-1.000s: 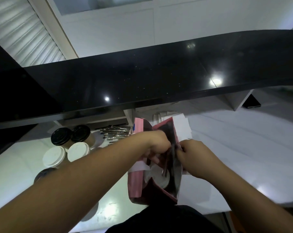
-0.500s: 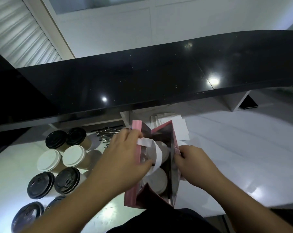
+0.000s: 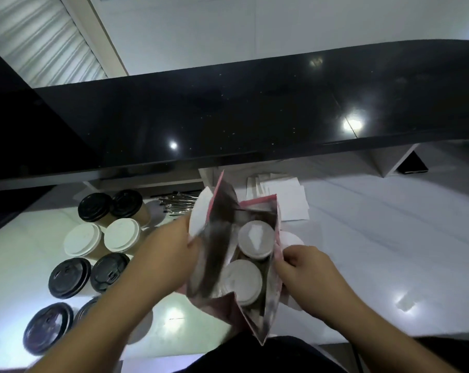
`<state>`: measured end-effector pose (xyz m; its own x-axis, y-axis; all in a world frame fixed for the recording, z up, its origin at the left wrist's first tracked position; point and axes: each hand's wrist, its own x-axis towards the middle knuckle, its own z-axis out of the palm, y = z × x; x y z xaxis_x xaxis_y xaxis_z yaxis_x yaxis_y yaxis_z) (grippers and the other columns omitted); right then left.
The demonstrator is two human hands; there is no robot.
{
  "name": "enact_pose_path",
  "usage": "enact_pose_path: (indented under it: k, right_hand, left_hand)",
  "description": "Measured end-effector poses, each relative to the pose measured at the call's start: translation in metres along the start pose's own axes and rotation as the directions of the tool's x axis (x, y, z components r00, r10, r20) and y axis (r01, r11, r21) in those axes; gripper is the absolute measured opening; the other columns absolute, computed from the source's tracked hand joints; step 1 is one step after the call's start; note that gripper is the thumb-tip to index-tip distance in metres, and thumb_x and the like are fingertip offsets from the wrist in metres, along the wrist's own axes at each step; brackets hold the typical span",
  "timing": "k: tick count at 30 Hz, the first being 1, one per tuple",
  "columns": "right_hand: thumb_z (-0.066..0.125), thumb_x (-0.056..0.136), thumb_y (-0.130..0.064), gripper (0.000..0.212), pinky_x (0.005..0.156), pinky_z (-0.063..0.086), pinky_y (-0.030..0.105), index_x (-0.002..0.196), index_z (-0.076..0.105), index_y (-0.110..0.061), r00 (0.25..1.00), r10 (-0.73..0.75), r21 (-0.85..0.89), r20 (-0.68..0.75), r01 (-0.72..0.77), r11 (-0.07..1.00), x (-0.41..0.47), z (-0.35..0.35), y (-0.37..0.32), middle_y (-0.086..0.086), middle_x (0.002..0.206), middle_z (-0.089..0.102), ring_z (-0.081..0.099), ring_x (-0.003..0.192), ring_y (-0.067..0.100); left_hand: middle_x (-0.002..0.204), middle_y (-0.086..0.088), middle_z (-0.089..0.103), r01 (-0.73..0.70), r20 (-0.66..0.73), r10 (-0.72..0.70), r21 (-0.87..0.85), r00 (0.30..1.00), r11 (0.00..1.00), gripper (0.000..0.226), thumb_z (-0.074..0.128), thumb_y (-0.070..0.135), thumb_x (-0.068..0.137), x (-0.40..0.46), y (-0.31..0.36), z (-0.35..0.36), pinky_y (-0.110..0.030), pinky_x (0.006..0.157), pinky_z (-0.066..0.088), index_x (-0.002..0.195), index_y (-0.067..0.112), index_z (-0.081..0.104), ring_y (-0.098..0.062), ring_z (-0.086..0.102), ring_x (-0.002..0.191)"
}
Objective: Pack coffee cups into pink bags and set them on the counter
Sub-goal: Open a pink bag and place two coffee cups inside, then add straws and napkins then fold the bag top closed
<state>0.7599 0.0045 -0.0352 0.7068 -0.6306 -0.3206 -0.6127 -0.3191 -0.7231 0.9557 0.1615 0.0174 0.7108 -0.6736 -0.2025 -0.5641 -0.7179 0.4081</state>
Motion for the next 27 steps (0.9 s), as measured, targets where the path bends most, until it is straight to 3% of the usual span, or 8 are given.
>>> enact_pose_path:
  k: [7, 12, 16, 18, 20, 23, 25, 27]
  right_hand:
    - [0.057, 0.089, -0.033, 0.032, 0.046, 0.035, 0.022, 0.069, 0.051, -0.008, 0.982, -0.013, 0.023, 0.187, 0.009, 1.0, -0.012, 0.002, -0.001, -0.001, 0.057, 0.047, 0.04, 0.048, 0.008]
    - [0.055, 0.086, -0.03, 0.028, 0.056, 0.047, 0.032, 0.069, 0.055, -0.007, 0.989, -0.054, 0.068, 0.138, 0.045, 0.997, -0.016, 0.009, -0.01, 0.004, 0.069, 0.062, 0.054, 0.055, 0.013]
    - [0.055, 0.079, -0.03, 0.024, 0.066, 0.06, 0.045, 0.066, 0.063, -0.01, 0.99, 0.095, 0.268, 0.104, -0.12, 0.956, -0.014, 0.009, -0.016, 0.011, 0.07, 0.07, 0.073, 0.067, 0.023]
    - [0.058, 0.072, -0.032, 0.026, 0.069, 0.062, 0.046, 0.07, 0.067, -0.008, 0.97, 0.197, 0.372, 0.141, -0.236, 0.898, -0.018, 0.008, -0.015, 0.015, 0.075, 0.073, 0.074, 0.077, 0.031]
    - [0.062, 0.068, -0.03, 0.027, 0.059, 0.054, 0.039, 0.071, 0.067, -0.004, 0.928, 0.28, 0.47, 0.246, -0.366, 0.803, -0.027, 0.012, -0.015, 0.02, 0.078, 0.073, 0.073, 0.074, 0.032]
    - [0.07, 0.078, -0.021, 0.019, 0.057, 0.045, 0.029, 0.078, 0.074, -0.002, 0.85, 0.247, 0.508, 0.465, -0.485, 0.712, -0.042, 0.023, -0.022, 0.011, 0.067, 0.063, 0.056, 0.06, 0.019]
    - [0.071, 0.087, -0.021, 0.016, 0.061, 0.048, 0.021, 0.089, 0.081, -0.01, 0.816, 0.179, 0.476, 0.55, -0.482, 0.735, -0.05, 0.023, -0.031, 0.003, 0.069, 0.064, 0.058, 0.064, 0.011]
    - [0.067, 0.09, -0.032, 0.022, 0.07, 0.045, 0.008, 0.106, 0.08, -0.024, 0.818, 0.101, 0.335, 0.567, -0.34, 0.879, -0.055, 0.012, -0.039, -0.012, 0.084, 0.074, 0.065, 0.075, -0.004]
  left_hand:
    - [0.083, 0.021, 0.064, -0.212, 0.264, 0.191, 0.052, 0.945, 0.976, 0.02, 0.054, 0.042, 0.104, 0.051, 0.024, -0.027, -0.023, 0.06, 0.043, 0.085, 0.045, 0.057, -0.001, 0.061, 0.076]
    - [0.092, 0.015, 0.068, -0.333, 0.328, 0.286, 0.094, 0.9, 0.938, 0.015, 0.055, 0.039, 0.106, 0.079, 0.043, -0.03, -0.027, 0.064, 0.047, 0.094, 0.041, 0.062, -0.003, 0.061, 0.078]
    - [0.085, 0.013, 0.068, -0.359, 0.335, 0.309, 0.097, 0.89, 0.928, 0.013, 0.059, 0.036, 0.103, 0.093, 0.048, -0.034, -0.03, 0.064, 0.05, 0.092, 0.037, 0.065, -0.005, 0.064, 0.075]
    - [0.091, 0.011, 0.072, -0.317, 0.344, 0.278, 0.064, 0.897, 0.946, 0.01, 0.059, 0.037, 0.102, 0.098, 0.044, -0.038, -0.036, 0.075, 0.057, 0.102, 0.038, 0.07, -0.009, 0.068, 0.081]
    - [0.097, 0.013, 0.073, -0.296, 0.357, 0.27, 0.016, 0.894, 0.955, 0.015, 0.06, 0.036, 0.102, 0.099, 0.037, -0.04, -0.038, 0.082, 0.058, 0.109, 0.041, 0.072, -0.009, 0.069, 0.088]
    - [0.1, 0.015, 0.073, -0.299, 0.368, 0.29, -0.035, 0.884, 0.954, 0.02, 0.06, 0.032, 0.103, 0.097, 0.028, -0.035, -0.036, 0.083, 0.057, 0.11, 0.045, 0.072, -0.008, 0.069, 0.09]
    - [0.097, 0.014, 0.074, -0.284, 0.38, 0.28, -0.047, 0.882, 0.958, 0.021, 0.059, 0.031, 0.103, 0.097, 0.024, -0.032, -0.035, 0.081, 0.056, 0.109, 0.045, 0.073, -0.009, 0.069, 0.087]
    - [0.098, 0.015, 0.075, -0.289, 0.39, 0.289, -0.061, 0.874, 0.955, 0.023, 0.058, 0.029, 0.102, 0.098, 0.022, -0.029, -0.035, 0.084, 0.056, 0.108, 0.045, 0.074, -0.008, 0.069, 0.091]
